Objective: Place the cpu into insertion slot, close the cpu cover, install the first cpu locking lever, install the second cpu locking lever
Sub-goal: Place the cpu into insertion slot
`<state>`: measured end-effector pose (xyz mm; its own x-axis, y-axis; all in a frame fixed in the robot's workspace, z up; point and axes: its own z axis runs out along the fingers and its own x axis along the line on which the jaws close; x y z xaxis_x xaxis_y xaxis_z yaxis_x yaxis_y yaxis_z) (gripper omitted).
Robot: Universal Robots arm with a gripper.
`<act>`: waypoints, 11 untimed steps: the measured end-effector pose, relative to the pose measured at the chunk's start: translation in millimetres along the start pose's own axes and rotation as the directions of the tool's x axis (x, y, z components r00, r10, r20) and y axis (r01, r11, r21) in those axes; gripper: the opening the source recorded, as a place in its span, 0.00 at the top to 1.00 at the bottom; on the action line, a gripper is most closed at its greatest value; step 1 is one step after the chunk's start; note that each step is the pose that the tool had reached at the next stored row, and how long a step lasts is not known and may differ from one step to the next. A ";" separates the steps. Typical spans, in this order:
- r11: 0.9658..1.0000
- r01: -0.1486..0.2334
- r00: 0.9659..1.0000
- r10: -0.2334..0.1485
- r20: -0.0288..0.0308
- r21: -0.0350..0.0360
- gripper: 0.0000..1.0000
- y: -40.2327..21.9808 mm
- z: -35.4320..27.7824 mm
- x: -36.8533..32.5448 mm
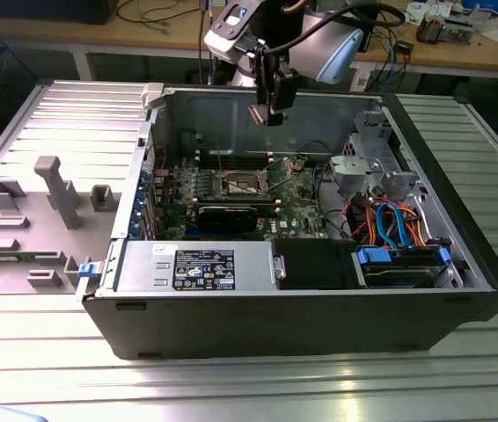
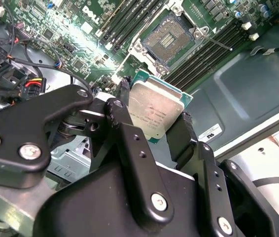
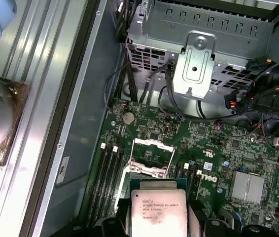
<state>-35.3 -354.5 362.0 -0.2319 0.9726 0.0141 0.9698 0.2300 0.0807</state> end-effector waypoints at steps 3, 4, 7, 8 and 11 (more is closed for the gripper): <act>1.000 -0.025 1.000 0.025 0.002 0.000 0.45 -0.1 0.2 0.0; 1.000 -0.029 1.000 0.029 0.002 0.000 0.45 -0.2 0.2 0.0; 0.999 -0.032 0.999 0.032 0.003 -0.001 0.45 -0.2 0.3 0.0; 0.999 -0.033 0.999 0.033 0.003 0.000 0.45 -0.2 0.2 0.0; 0.999 -0.033 0.999 0.033 0.003 0.000 0.45 -0.2 0.2 0.0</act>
<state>-35.5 -354.5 361.8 -0.1999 0.9797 0.0141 0.9768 0.1982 0.0807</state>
